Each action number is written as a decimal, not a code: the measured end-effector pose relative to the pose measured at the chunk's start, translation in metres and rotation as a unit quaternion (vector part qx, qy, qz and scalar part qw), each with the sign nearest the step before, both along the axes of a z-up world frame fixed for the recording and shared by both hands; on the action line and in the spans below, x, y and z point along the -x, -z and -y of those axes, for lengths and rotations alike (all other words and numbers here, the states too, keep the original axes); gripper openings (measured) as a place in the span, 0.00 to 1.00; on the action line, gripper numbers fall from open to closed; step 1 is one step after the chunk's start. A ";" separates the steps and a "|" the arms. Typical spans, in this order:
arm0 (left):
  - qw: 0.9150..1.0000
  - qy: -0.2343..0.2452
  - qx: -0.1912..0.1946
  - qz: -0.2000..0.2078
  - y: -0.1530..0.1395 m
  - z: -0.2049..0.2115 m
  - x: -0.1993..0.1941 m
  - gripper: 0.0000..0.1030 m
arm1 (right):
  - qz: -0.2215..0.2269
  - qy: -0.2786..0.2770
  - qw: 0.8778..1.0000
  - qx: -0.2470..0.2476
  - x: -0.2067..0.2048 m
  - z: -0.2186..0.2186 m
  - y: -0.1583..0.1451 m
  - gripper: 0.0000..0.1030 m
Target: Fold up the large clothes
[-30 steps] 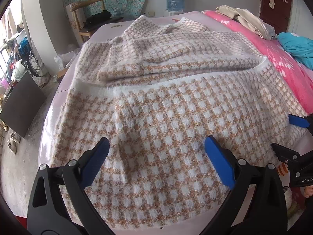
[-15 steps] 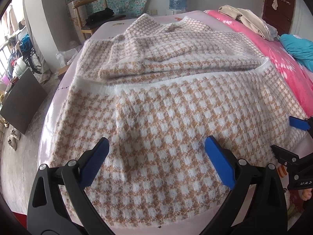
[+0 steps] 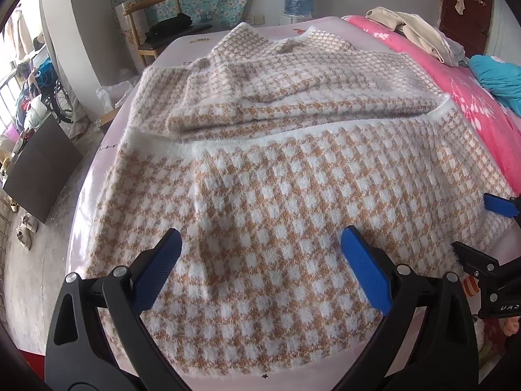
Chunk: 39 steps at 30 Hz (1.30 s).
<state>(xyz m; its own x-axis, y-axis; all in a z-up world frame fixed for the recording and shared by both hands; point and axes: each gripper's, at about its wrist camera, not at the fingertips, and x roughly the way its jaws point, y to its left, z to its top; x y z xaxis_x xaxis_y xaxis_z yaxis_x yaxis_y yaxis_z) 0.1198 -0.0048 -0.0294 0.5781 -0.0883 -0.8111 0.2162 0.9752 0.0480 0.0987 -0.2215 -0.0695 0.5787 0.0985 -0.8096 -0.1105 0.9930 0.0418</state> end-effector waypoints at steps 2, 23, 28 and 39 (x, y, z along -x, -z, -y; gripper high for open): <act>1.000 0.000 -0.003 0.000 0.000 0.000 0.000 0.92 | -0.001 0.000 1.000 0.000 0.000 0.000 0.000 0.93; 1.000 -0.004 -0.009 -0.008 0.000 0.002 -0.002 0.92 | -0.015 -0.001 1.000 0.005 -0.005 0.000 -0.001 0.94; 1.000 -0.003 -0.006 -0.013 0.000 0.002 -0.003 0.92 | -0.024 0.000 1.000 0.007 -0.008 -0.001 -0.002 0.94; 1.000 -0.003 -0.007 -0.014 0.000 0.002 -0.005 0.92 | -0.035 0.004 0.999 0.010 -0.011 -0.001 -0.003 0.94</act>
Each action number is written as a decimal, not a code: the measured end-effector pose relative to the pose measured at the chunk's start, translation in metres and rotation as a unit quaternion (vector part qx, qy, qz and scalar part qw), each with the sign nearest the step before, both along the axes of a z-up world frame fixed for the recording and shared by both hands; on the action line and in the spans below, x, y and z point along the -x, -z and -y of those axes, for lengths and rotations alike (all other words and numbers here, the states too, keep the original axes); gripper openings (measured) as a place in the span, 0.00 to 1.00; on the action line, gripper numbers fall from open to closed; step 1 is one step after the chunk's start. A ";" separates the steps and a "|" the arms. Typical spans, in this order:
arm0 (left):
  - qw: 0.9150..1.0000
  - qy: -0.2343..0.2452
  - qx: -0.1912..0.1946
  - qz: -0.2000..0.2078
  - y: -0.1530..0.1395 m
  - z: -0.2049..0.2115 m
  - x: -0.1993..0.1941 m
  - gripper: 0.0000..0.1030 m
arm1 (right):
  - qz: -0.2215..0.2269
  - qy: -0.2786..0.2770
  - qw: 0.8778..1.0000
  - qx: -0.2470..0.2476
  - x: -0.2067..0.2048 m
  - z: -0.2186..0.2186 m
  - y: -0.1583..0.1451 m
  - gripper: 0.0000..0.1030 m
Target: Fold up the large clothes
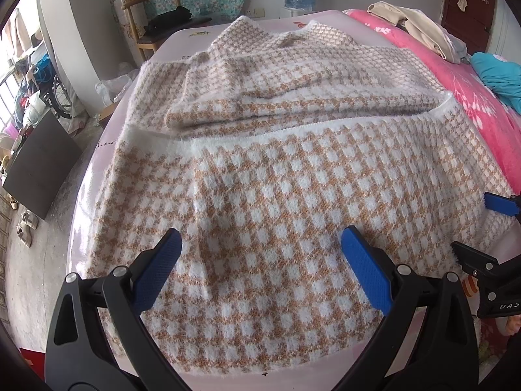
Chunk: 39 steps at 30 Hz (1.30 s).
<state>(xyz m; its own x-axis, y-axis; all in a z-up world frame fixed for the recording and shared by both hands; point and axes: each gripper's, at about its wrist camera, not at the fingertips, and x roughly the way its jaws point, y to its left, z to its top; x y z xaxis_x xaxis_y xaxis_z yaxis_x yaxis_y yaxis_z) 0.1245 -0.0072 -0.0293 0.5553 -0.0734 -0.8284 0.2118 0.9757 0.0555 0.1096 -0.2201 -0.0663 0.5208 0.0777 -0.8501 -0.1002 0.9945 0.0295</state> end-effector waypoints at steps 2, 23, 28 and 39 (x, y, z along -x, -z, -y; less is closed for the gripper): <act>1.000 0.000 -0.002 0.000 0.000 0.000 0.001 0.92 | -0.003 0.003 1.000 -0.002 -0.001 0.000 -0.002 0.94; 0.998 0.008 -0.003 0.067 -0.050 -0.018 -0.011 0.93 | 0.074 -0.031 0.994 -0.080 -0.024 0.007 -0.067 0.94; 0.997 0.004 0.012 0.074 -0.080 -0.030 -0.041 0.93 | 0.076 -0.065 0.989 -0.107 -0.050 0.007 -0.080 0.94; 0.994 -0.008 0.108 0.030 -0.118 -0.048 -0.160 0.93 | 0.063 -0.100 0.984 -0.130 -0.148 0.022 -0.106 0.94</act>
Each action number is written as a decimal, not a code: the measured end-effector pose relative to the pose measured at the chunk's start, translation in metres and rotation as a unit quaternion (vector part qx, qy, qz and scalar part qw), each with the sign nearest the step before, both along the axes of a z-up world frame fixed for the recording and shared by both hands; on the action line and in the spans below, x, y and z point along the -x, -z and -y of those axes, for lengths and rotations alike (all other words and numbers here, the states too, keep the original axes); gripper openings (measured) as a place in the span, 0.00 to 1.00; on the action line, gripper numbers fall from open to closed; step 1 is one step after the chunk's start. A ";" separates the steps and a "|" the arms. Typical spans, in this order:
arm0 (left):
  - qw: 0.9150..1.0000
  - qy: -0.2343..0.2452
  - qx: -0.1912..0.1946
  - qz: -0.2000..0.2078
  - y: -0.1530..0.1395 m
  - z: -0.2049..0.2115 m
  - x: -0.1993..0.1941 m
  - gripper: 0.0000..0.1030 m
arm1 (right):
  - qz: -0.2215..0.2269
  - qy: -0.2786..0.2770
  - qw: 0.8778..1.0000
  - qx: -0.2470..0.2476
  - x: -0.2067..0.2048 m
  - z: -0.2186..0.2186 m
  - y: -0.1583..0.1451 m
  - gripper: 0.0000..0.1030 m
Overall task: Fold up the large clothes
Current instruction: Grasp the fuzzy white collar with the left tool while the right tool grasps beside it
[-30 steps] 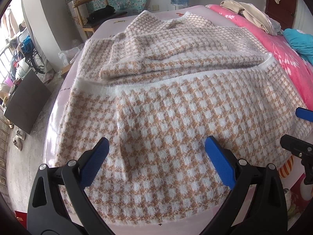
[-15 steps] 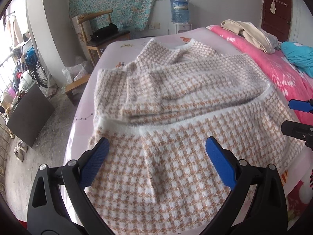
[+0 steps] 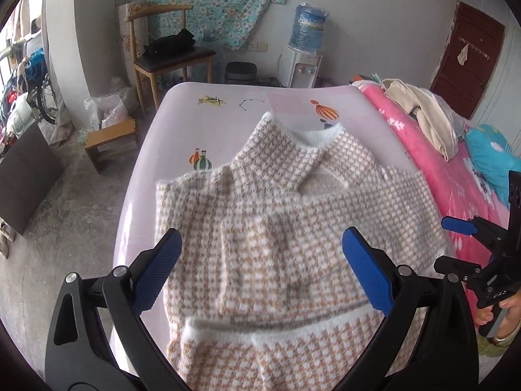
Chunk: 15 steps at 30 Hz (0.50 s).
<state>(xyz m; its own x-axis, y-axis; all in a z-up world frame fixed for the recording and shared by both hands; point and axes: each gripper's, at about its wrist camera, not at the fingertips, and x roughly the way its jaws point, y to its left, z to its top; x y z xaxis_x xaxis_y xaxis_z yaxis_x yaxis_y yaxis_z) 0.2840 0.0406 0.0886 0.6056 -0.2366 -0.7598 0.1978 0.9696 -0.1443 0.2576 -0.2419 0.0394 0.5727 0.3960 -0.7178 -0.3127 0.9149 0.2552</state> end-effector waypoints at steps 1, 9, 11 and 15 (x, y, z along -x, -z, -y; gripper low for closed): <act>1.000 -0.001 0.006 0.003 -0.003 0.001 -0.014 0.93 | 0.009 0.004 1.000 0.005 -0.012 0.006 -0.007 0.94; 0.999 0.020 0.033 0.010 0.001 0.042 -0.123 0.93 | -0.005 0.060 0.998 -0.024 -0.143 0.058 -0.022 0.94; 1.000 0.023 0.019 0.011 0.010 0.056 -0.148 0.93 | -0.031 0.078 0.996 -0.043 -0.178 0.068 -0.011 0.94; 1.000 0.002 -0.005 -0.004 0.038 0.075 -0.198 0.90 | -0.078 0.095 0.989 -0.088 -0.234 0.076 0.016 0.86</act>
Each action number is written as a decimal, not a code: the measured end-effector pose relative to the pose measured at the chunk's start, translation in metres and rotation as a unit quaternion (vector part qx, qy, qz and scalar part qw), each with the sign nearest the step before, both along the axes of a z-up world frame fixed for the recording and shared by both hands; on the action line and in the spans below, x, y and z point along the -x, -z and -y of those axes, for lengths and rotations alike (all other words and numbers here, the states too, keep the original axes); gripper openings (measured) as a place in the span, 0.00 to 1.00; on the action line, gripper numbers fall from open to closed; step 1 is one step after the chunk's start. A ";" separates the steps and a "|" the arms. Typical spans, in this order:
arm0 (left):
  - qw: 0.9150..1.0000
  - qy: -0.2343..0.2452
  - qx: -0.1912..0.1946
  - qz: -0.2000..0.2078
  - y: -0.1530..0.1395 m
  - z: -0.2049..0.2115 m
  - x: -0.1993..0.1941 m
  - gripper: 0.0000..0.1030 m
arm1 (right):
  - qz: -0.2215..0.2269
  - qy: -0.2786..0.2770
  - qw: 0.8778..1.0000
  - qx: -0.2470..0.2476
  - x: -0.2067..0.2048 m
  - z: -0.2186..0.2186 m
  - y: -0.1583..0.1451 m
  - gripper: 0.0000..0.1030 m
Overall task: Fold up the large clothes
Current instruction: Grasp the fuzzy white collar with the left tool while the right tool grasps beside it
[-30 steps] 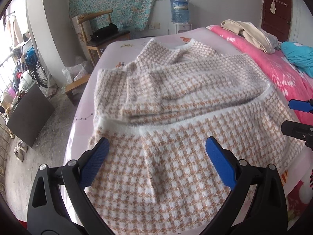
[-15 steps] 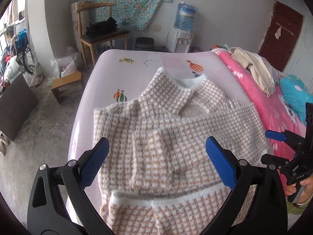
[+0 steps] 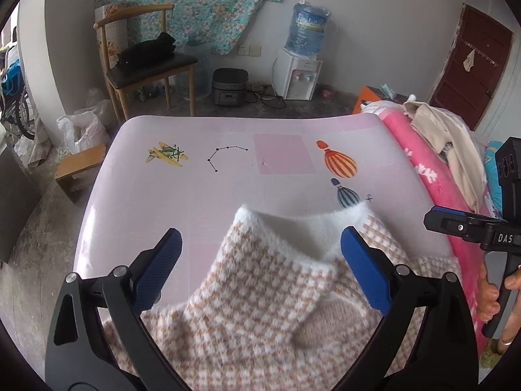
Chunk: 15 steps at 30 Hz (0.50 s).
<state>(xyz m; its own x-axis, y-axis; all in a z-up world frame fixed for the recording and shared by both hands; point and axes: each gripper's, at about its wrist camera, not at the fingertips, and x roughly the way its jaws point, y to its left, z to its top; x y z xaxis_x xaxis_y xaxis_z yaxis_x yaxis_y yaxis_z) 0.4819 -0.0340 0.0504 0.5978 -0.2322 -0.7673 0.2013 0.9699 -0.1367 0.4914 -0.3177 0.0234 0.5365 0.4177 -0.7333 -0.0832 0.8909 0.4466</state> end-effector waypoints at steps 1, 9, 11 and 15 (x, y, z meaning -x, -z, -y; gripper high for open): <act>1.000 -0.006 0.001 -0.007 0.008 0.001 -0.010 0.87 | -0.011 0.002 1.000 -0.014 -0.012 0.000 0.007 0.83; 0.991 -0.055 0.061 -0.104 0.065 -0.012 -0.065 0.45 | -0.070 -0.002 0.997 -0.018 -0.062 -0.021 0.056 0.57; 0.989 -0.057 0.075 -0.116 0.073 -0.015 -0.067 0.38 | -0.079 -0.006 0.997 -0.018 -0.064 -0.024 0.062 0.41; 0.989 -0.043 0.094 -0.110 0.068 -0.016 -0.059 0.18 | -0.074 -0.023 0.997 -0.018 -0.059 -0.031 0.057 0.13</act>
